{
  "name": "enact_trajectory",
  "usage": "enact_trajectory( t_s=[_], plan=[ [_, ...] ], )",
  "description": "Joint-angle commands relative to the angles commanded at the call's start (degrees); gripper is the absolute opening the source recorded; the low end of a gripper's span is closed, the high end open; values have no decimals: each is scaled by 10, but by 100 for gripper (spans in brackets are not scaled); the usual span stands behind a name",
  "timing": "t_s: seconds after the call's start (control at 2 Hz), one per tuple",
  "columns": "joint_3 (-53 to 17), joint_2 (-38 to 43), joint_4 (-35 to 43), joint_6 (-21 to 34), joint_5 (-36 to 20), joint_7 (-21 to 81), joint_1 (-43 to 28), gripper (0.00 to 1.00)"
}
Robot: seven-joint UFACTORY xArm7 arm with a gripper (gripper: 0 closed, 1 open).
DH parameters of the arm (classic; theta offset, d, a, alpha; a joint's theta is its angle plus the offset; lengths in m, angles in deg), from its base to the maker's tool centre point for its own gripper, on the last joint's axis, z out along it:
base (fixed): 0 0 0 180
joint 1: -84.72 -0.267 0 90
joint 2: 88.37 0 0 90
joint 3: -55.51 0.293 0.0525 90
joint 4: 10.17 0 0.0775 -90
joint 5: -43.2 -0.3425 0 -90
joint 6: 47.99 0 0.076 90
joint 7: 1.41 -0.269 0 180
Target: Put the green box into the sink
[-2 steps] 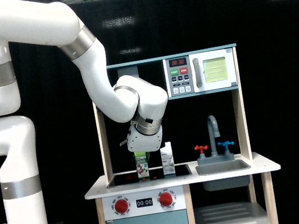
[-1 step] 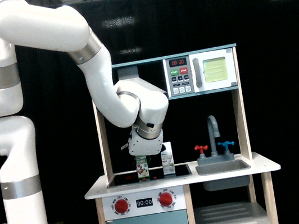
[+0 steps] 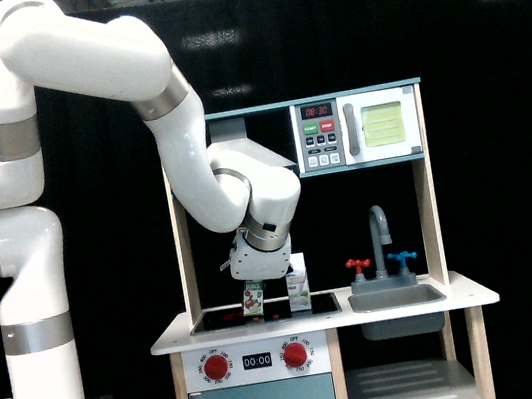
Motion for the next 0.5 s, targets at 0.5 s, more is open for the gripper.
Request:
enact_trajectory(
  t_s=[0.5],
  plan=[
    [75, -10, 15, 101, 84, -27, 168, 0]
  ],
)
